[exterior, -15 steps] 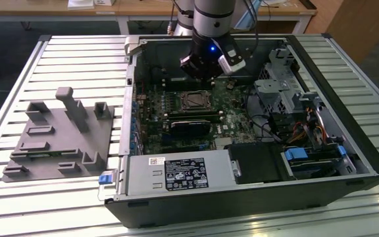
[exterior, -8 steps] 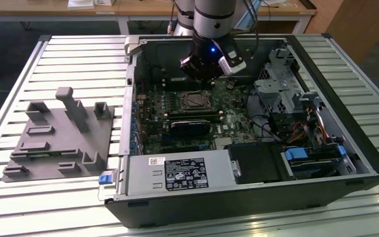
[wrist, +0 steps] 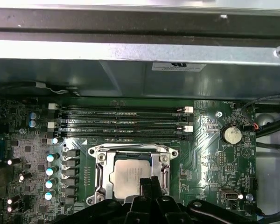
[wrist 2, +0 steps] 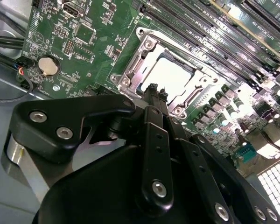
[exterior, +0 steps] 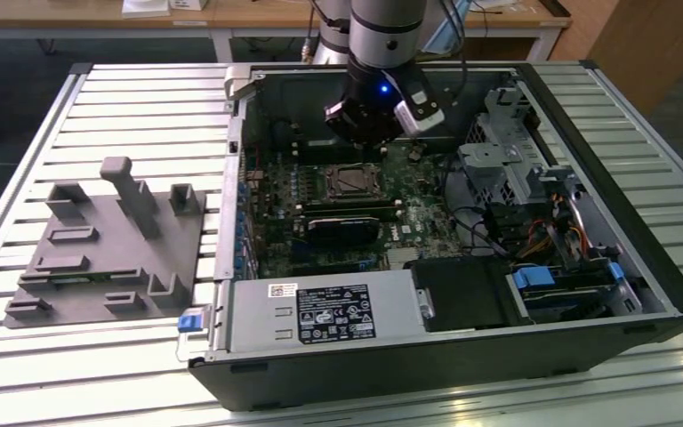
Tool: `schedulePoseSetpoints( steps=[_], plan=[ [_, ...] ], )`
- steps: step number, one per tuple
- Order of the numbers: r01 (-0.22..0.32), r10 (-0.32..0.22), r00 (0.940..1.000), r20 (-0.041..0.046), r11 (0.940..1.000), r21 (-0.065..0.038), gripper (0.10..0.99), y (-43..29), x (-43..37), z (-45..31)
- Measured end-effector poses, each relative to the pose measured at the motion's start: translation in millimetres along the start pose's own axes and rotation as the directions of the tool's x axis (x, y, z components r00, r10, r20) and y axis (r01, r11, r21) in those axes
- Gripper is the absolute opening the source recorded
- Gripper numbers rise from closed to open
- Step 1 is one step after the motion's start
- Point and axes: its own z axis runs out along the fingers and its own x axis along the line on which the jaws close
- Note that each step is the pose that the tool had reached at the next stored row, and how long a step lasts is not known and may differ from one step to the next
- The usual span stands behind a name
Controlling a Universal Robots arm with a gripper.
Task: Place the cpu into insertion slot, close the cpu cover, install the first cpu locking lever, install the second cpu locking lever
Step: 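Install the second cpu locking lever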
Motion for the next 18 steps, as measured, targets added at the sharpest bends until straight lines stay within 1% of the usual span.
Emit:
schedulePoseSetpoints(
  steps=[2, 4, 9, 13, 18],
  plan=[
    [0.000, 0.000, 1.0000, -0.0008, 1.0000, 0.000, 0.106, 0.0, 0.0, -1.9],
    [0.000, 0.000, 1.0000, -0.0010, 1.0000, 0.000, 0.106, -0.7, -0.1, -2.2],
    [0.000, 0.000, 1.0000, -0.0011, 1.0000, 0.000, 0.106, -4.7, 0.0, -2.6],
    [0.000, 0.000, 1.0000, -0.0013, 1.0000, -0.001, 0.106, -10.7, 0.0, -3.1],
    [-0.001, 0.001, 1.0000, -0.0075, 1.0000, -0.006, 0.106, -18.4, -0.2, -3.7]
  ],
)
